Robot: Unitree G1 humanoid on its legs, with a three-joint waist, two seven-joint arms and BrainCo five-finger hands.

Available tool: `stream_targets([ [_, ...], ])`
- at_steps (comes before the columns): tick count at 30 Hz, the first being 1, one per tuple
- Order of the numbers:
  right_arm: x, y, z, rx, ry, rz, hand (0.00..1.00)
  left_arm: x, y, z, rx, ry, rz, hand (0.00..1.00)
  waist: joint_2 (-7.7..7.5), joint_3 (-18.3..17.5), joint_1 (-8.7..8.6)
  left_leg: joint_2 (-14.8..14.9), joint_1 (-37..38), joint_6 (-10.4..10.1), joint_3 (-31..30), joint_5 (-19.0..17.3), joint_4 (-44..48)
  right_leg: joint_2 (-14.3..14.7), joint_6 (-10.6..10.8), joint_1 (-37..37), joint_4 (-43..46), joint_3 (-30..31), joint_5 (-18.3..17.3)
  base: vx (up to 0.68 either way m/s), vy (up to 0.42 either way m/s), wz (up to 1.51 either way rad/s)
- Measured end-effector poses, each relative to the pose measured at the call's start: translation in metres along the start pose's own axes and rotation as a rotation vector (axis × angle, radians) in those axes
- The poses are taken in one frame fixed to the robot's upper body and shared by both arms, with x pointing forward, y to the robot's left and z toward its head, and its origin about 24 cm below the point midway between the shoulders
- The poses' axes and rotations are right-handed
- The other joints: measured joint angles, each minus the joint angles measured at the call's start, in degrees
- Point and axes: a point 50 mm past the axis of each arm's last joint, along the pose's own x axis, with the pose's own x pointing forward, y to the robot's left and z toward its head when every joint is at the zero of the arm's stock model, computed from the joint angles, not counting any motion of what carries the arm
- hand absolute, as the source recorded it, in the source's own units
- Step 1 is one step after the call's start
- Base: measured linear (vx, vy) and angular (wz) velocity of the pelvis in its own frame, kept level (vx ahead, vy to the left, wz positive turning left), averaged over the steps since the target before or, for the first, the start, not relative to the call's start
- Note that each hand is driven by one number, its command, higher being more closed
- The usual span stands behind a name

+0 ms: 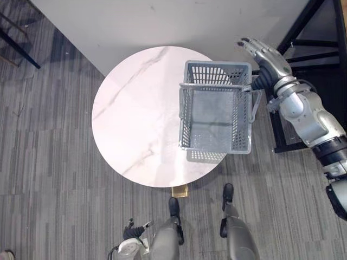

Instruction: Pick vegetable in the basket

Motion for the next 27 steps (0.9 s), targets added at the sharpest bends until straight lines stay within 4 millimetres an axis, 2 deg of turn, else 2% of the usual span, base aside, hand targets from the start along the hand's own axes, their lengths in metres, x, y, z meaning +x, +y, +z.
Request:
stream_targets([
  [6,0.003,0.020,0.005,0.005,-0.008,0.097,0.00,0.001,0.001,0.002,0.003,-0.006,0.003,0.00,-0.52,0.3,0.21,0.0,-0.2,0.0,-0.3,0.0,0.4,-0.1,0.1,0.1,0.0,-0.1,0.1,0.00,0.000,0.00],
  [14,0.005,0.034,-0.017,0.022,0.125,0.152,0.00,0.002,0.001,0.006,0.004,-0.016,0.004,0.00,-0.50,1.5,0.37,-0.1,-1.1,0.1,-1.4,0.1,1.0,-0.2,0.1,0.1,0.0,-0.8,0.1,-0.01,0.004,0.06],
  [20,0.009,0.025,-0.032,0.032,0.213,0.115,0.00,0.004,0.000,0.011,0.003,-0.030,0.002,0.00,-0.35,3.8,0.54,-0.2,-1.5,0.2,-1.5,0.1,1.1,-0.4,0.2,-0.2,0.0,-0.9,0.2,0.00,0.000,0.00],
  [24,0.010,0.014,-0.046,0.051,0.295,0.064,0.00,0.004,-0.001,0.012,0.005,-0.033,-0.002,0.00,-0.10,3.9,0.60,-0.4,-2.9,0.3,-1.7,0.2,1.3,-0.5,0.1,-1.1,-0.5,-0.9,0.8,0.00,0.000,0.00],
  [27,0.011,0.012,-0.047,0.054,0.303,0.053,0.00,0.004,-0.001,0.013,0.010,-0.038,-0.004,0.00,-0.09,4.0,0.61,-0.4,-3.0,0.3,-1.7,0.2,1.3,-0.5,0.1,-1.1,-0.8,-0.9,0.8,0.00,0.000,0.00],
])
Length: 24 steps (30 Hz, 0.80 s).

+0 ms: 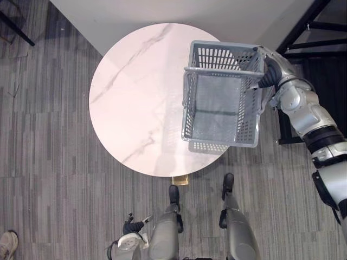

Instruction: Pick vegetable in the basket

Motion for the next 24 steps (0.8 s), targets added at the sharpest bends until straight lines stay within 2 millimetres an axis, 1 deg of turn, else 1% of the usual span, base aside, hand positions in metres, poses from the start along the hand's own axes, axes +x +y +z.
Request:
stream_targets([
  [5,0.003,0.000,0.005,0.022,-0.008,-0.020,0.00,0.000,0.000,0.000,0.002,-0.002,0.000,0.00,0.17,0.1,0.08,0.0,-0.1,0.0,-0.1,0.0,0.1,0.0,0.0,0.0,0.0,0.0,0.0,0.00,0.000,0.00],
  [8,0.003,0.004,0.004,0.029,0.003,-0.011,0.00,0.000,0.000,0.000,0.003,-0.002,-0.001,0.00,0.20,0.1,0.23,0.0,-0.4,0.0,-0.2,0.0,0.4,0.0,0.0,-0.1,0.0,0.0,0.0,0.00,0.000,0.00],
  [16,0.003,0.004,0.005,0.030,0.003,-0.011,0.00,0.000,0.000,0.000,0.002,-0.002,0.005,0.00,0.30,0.2,0.27,0.0,-2.0,0.0,-1.3,0.0,1.4,0.0,-0.2,-0.9,0.0,-0.4,0.4,0.00,-0.002,0.03],
  [20,0.004,0.008,0.010,0.039,-0.009,-0.003,0.00,0.000,0.000,0.000,0.002,-0.001,0.019,0.00,0.30,0.2,0.63,0.0,-2.1,0.0,-1.4,0.0,1.6,-0.1,-0.2,-0.9,-0.1,-0.4,0.6,0.00,0.000,0.00],
  [22,0.004,0.009,0.011,0.034,-0.013,0.002,0.00,0.000,0.000,0.000,0.002,-0.001,0.020,0.00,0.30,0.2,0.86,0.0,-2.1,0.0,-1.4,0.0,1.6,0.0,-0.2,-0.9,-0.1,-0.3,0.6,0.00,0.000,0.00],
  [24,0.005,0.010,0.013,-0.007,-0.024,0.013,0.00,0.000,0.000,0.000,0.002,0.000,0.020,0.00,0.29,0.2,1.03,0.0,-2.1,0.0,-1.4,0.0,1.6,0.0,-0.2,-0.9,-0.1,-0.3,0.6,0.00,0.000,0.00],
])
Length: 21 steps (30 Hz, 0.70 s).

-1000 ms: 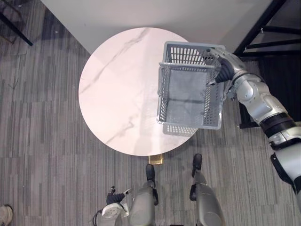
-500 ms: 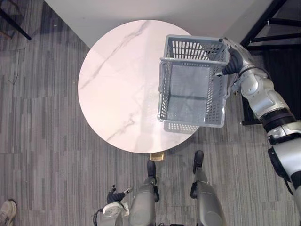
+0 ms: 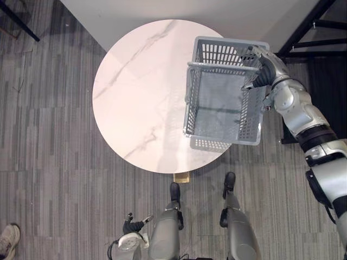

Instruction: Pick vegetable in the basket

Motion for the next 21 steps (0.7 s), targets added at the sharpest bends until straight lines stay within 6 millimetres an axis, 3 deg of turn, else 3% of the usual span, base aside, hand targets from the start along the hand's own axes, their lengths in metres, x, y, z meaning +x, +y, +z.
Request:
stream_targets([
  [2,0.001,0.001,0.003,-0.003,-0.008,0.003,0.00,0.000,0.000,0.000,0.000,0.000,0.000,0.00,-0.02,0.0,0.02,0.0,0.0,0.0,0.0,0.0,0.0,0.0,0.0,0.0,0.0,0.0,0.0,0.00,0.000,0.00],
  [3,0.002,0.001,0.005,-0.001,-0.012,0.003,1.00,0.000,0.000,0.000,0.000,0.000,0.000,0.00,-0.03,0.0,0.05,0.0,-0.1,0.0,-0.1,0.0,0.0,0.0,0.0,0.0,0.0,-0.1,0.0,0.00,0.000,0.00],
  [21,0.007,-0.006,-0.010,-0.149,0.055,0.034,1.00,0.002,-0.004,0.008,0.043,-0.029,-0.024,0.00,-0.27,0.9,1.54,0.0,-1.1,0.1,-1.6,0.1,0.5,-0.1,0.0,0.0,-0.1,-1.2,0.0,0.01,-0.001,0.03],
])
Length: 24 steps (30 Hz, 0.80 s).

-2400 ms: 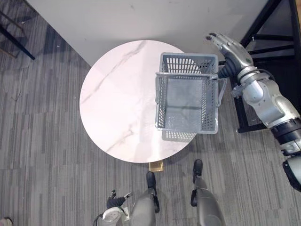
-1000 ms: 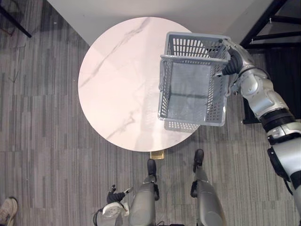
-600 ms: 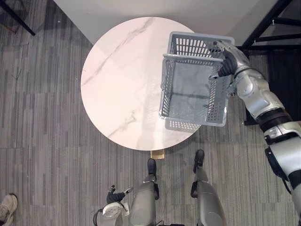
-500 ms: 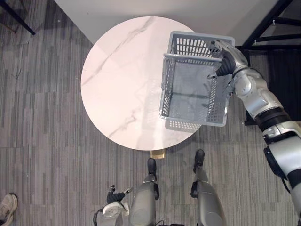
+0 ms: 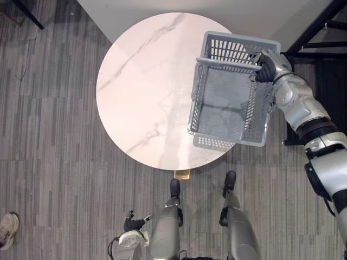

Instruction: Pick vegetable in the basket

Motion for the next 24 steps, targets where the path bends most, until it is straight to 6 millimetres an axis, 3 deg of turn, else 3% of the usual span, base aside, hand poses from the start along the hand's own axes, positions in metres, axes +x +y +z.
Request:
stream_targets([
  [10,-0.007,0.011,-0.010,-0.062,0.000,0.060,1.00,0.000,-0.001,0.001,0.009,-0.001,-0.006,0.00,-0.03,0.0,0.29,0.0,0.6,0.0,-1.2,0.2,0.0,0.0,0.0,1.2,0.0,-1.0,0.0,0.02,-0.002,0.06],
  [16,-0.023,0.033,0.012,-0.082,-0.140,0.111,1.00,0.000,-0.001,0.000,0.011,0.006,-0.004,0.00,-0.30,-0.1,-0.06,0.1,2.6,0.0,0.3,0.2,-0.5,0.1,0.0,2.2,0.0,0.4,0.0,0.01,-0.001,-0.11],
  [22,-0.066,0.058,0.032,-0.080,-0.342,0.153,1.00,0.000,0.007,-0.005,-0.012,0.037,0.027,0.00,-1.46,-0.7,-1.62,0.3,5.5,0.0,1.8,0.2,-1.4,0.5,0.0,3.8,-0.1,1.8,0.0,0.01,-0.002,-0.12],
  [24,-0.082,0.059,0.036,-0.048,-0.396,0.151,1.00,0.000,0.014,-0.008,0.009,0.039,0.040,0.00,-2.87,-1.6,-2.95,0.4,6.2,0.0,2.2,0.2,-1.6,0.6,0.0,4.2,-0.1,2.2,0.0,0.01,0.004,-0.07],
])
